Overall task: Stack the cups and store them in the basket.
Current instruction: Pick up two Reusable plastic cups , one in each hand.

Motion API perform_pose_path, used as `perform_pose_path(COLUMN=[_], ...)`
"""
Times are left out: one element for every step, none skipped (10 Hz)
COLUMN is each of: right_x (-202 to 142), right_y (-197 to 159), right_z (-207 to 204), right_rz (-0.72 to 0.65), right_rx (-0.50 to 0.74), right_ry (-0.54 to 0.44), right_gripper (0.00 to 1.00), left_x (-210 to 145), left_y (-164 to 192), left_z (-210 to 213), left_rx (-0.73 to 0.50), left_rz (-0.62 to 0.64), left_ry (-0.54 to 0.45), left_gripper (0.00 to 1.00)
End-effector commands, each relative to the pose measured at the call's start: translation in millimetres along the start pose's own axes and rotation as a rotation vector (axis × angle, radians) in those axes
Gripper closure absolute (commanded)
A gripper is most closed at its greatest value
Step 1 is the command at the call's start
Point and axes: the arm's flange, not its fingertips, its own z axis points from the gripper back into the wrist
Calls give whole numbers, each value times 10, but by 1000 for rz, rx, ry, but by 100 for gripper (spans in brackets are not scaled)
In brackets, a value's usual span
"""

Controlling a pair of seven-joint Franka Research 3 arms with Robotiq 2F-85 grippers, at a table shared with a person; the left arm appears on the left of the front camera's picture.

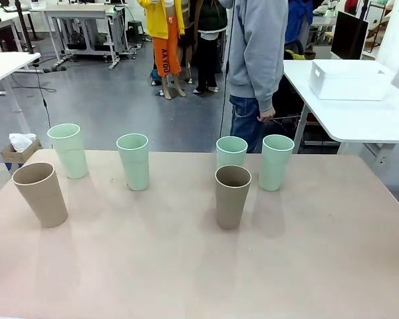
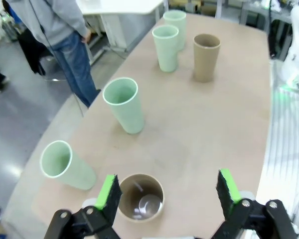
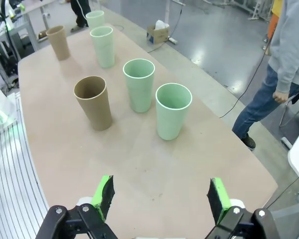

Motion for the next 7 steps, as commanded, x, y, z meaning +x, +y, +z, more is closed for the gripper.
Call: perform_pose_path(right_x=[-145, 0, 0, 0, 0, 0, 0], right_y=[80, 0, 0, 0, 0, 0, 0], right_z=[-118, 0, 0, 0, 0, 0, 0], right_rz=[4, 0, 0, 0, 0, 0, 0], right_rx=[21, 0, 0, 0, 0, 0, 0], right_ry=[1, 0, 0, 0, 0, 0, 0], right_gripper=[0, 0, 0, 0, 0, 0, 0], left_x=[40, 0, 0, 0, 0, 0, 0], left_y=[-25, 0, 0, 0, 0, 0, 0], left_z=[-94, 0, 0, 0, 0, 0, 0], left_rx=[91, 0, 0, 0, 0, 0, 0], left_rz=[-24, 0, 0, 0, 0, 0, 0], left_ry=[13, 0, 0, 0, 0, 0, 0], left_gripper=[0, 0, 0, 0, 0, 0, 0])
